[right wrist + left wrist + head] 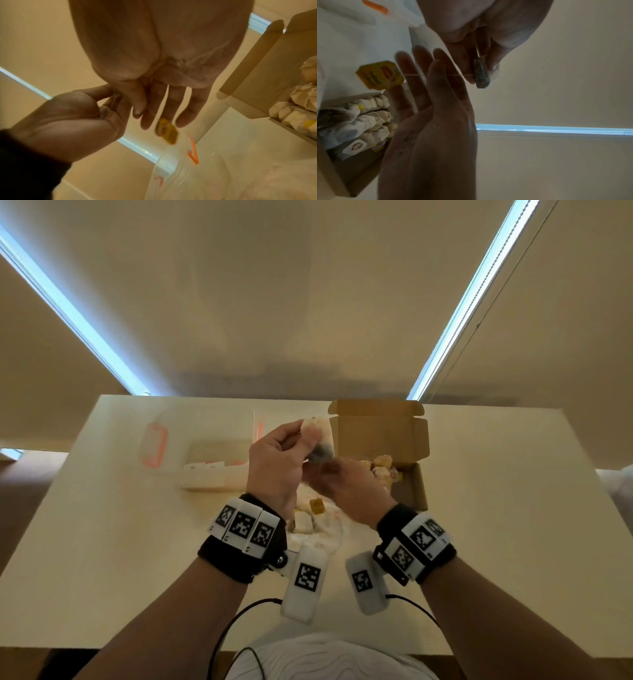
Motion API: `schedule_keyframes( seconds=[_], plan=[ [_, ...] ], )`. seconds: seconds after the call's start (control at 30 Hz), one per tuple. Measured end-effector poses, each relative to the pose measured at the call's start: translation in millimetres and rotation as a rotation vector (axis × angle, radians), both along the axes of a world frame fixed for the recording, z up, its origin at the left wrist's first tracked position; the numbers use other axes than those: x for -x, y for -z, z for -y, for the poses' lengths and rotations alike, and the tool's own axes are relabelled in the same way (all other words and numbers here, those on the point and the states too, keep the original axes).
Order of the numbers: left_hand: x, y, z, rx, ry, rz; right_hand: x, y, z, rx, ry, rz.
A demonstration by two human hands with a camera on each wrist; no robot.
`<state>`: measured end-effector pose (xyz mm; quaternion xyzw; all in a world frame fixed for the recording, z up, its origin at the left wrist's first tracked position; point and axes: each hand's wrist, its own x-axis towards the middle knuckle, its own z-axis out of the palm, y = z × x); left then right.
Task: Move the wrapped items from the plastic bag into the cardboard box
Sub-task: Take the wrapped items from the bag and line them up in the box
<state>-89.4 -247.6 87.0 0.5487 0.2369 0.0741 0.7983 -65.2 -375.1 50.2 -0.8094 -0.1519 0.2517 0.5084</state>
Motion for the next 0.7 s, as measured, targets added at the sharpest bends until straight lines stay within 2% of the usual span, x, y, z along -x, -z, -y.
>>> schedule_keyframes(
  seconds=[0.07, 0.13, 0.23, 0.33, 0.53, 0.7],
  plan=[
    [-3, 0, -6, 0.026, -0.033, -0.006, 10, -3, 0, -0.094, 0.037, -0.037],
    [-4, 1, -12, 0.059, -0.068, -0.017, 20, -6, 5, -0.095, 0.013, 0.014],
    [-5, 5, -18, 0.067, -0.090, -0.034, 29, -11, 13, -0.072, -0.039, 0.050],
    [-3, 11, -18, 0.020, -0.067, -0.049, 30, -16, 20, 0.029, -0.071, 0.142],
    [6, 22, -12, -0.173, 0.157, -0.091, 10, -37, 26, 0.203, -0.062, 0.443],
    [9, 22, -6, -0.120, 0.334, -0.142, -9, -51, 29, 0.259, -0.065, 0.414]
  ],
)
